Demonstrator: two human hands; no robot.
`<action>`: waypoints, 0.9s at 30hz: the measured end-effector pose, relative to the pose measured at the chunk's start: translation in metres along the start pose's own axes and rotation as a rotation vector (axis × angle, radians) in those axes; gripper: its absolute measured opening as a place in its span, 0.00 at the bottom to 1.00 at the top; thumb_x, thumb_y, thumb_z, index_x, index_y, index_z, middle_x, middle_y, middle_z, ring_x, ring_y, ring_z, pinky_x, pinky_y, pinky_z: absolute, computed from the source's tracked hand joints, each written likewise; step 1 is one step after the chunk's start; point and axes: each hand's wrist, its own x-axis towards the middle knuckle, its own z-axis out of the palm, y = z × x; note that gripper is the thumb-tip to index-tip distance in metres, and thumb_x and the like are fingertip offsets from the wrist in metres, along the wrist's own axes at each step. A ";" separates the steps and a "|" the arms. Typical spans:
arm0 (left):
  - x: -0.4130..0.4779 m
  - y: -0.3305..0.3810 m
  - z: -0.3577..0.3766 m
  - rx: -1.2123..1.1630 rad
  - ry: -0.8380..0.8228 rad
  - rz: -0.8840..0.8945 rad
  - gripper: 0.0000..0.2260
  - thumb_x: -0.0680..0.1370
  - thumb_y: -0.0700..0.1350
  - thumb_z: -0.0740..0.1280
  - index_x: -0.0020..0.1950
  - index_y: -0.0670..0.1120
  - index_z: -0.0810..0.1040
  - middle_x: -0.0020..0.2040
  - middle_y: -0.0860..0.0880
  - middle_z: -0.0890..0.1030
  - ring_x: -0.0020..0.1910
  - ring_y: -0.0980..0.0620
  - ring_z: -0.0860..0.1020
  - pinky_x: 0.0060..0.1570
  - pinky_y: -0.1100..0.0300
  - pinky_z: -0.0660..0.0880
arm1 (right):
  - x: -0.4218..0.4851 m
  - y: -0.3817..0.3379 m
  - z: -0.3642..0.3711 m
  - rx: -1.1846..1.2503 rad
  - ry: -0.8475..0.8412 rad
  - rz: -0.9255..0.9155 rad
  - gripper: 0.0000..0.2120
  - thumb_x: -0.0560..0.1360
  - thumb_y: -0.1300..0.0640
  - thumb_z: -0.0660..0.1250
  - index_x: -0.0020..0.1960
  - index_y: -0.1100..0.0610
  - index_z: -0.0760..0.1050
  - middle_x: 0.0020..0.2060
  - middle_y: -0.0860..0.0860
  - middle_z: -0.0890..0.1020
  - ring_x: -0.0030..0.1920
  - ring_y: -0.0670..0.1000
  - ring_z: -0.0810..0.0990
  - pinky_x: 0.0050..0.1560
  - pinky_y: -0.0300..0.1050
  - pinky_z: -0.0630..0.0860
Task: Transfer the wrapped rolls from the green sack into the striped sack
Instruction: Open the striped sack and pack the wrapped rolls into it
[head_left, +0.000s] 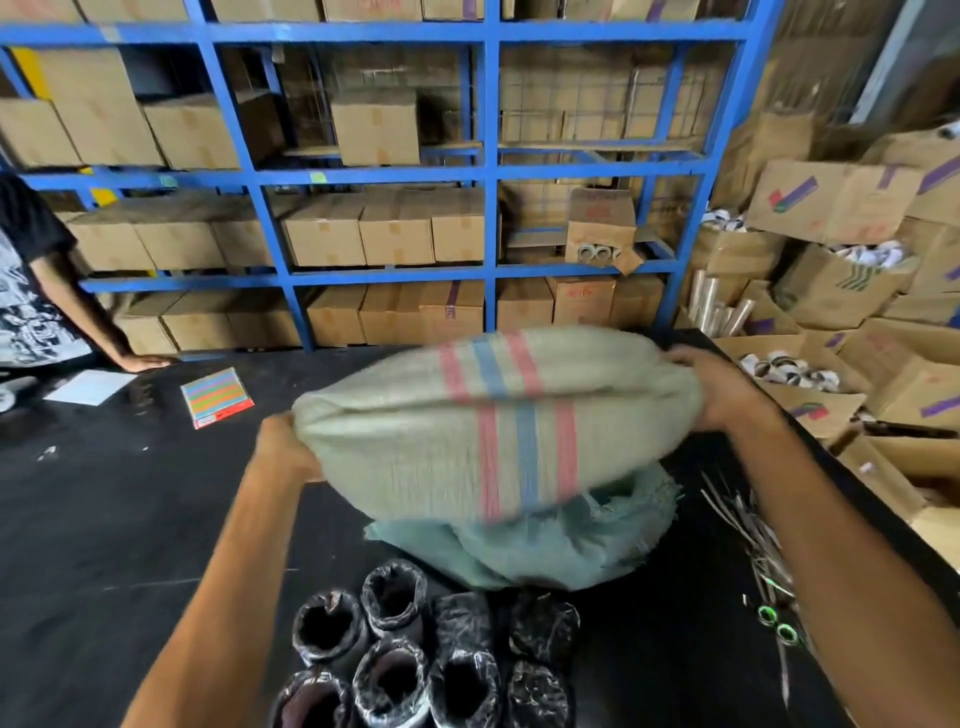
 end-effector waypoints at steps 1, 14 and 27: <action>0.001 0.015 -0.010 -0.001 -0.041 -0.029 0.20 0.79 0.49 0.54 0.61 0.41 0.80 0.57 0.37 0.83 0.56 0.35 0.79 0.64 0.42 0.72 | -0.005 -0.008 -0.016 0.112 -0.014 0.043 0.13 0.79 0.54 0.61 0.44 0.58 0.82 0.36 0.55 0.85 0.31 0.54 0.84 0.32 0.45 0.82; 0.013 0.035 -0.026 1.040 -0.169 0.391 0.41 0.57 0.54 0.86 0.65 0.55 0.71 0.57 0.47 0.82 0.56 0.45 0.82 0.53 0.51 0.78 | 0.016 -0.004 -0.052 -0.261 -0.096 -0.135 0.36 0.59 0.60 0.82 0.66 0.58 0.76 0.57 0.58 0.83 0.57 0.56 0.83 0.49 0.48 0.82; 0.011 -0.018 0.017 0.808 0.570 0.679 0.12 0.74 0.34 0.69 0.57 0.34 0.80 0.52 0.36 0.81 0.54 0.35 0.80 0.50 0.49 0.77 | 0.007 0.044 0.001 -0.902 0.667 -0.589 0.18 0.75 0.51 0.73 0.60 0.59 0.80 0.53 0.61 0.84 0.55 0.64 0.81 0.50 0.53 0.77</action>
